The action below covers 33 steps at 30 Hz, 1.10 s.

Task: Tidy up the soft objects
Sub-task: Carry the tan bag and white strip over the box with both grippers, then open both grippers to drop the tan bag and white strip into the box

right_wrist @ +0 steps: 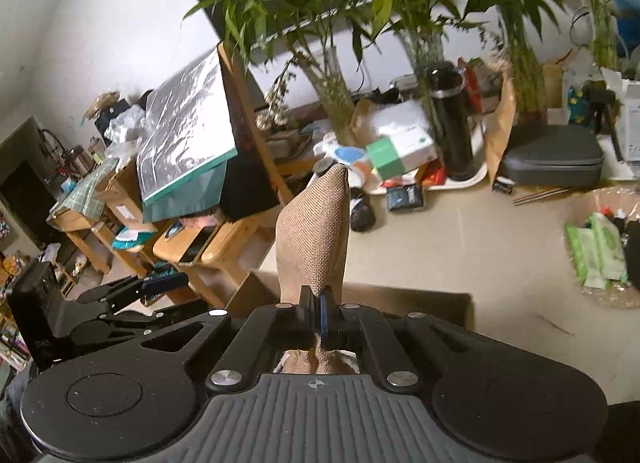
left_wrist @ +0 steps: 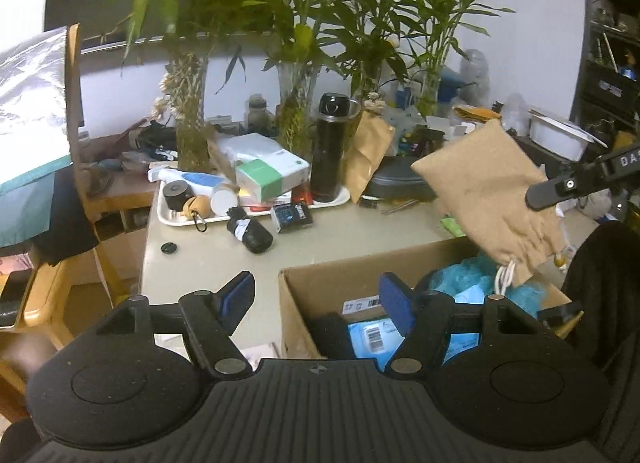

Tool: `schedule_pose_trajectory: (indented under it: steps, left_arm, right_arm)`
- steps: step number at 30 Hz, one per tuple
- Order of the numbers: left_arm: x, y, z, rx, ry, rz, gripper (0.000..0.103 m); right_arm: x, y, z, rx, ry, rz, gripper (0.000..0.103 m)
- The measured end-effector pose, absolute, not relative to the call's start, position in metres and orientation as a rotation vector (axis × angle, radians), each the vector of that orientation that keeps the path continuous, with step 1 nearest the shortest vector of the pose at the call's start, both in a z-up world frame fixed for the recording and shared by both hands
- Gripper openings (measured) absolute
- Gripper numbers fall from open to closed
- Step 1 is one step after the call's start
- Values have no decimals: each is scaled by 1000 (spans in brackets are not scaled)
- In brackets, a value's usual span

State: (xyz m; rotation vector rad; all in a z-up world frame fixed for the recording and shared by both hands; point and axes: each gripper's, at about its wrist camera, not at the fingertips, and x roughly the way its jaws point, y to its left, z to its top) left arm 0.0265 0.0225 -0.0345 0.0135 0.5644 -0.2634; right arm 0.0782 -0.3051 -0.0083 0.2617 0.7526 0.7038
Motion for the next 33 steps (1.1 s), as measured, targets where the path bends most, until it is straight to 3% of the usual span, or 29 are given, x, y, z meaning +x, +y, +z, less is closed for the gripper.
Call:
schedule_pose_trajectory:
  steps: [14, 16, 17, 18, 20, 21, 27, 33]
  left_arm:
    - [6, 40, -34, 20, 513, -203, 68]
    - [6, 43, -36, 11, 520, -194, 68]
    - [6, 45, -37, 4, 526, -189, 68]
    - [6, 45, -37, 2, 530, -185, 68]
    - [4, 47, -37, 2, 531, -181, 68]
    - [4, 48, -37, 5, 530, -181, 68]
    - [4, 46, -39, 27, 547, -183, 68]
    - [5, 42, -41, 43, 542, -180, 68]
  right_arm:
    - [80, -247, -10, 252, 798, 802, 6]
    - [82, -238, -15, 241, 813, 802, 13]
    - [85, -233, -21, 221, 825, 792, 28]
    - [86, -229, -25, 197, 841, 795, 53]
    - [87, -224, -33, 143, 837, 788, 84]
    - [84, -224, -35, 116, 810, 770, 93]
    - [75, -232, -34, 16, 707, 725, 103]
    - [78, -247, -35, 24, 678, 679, 103]
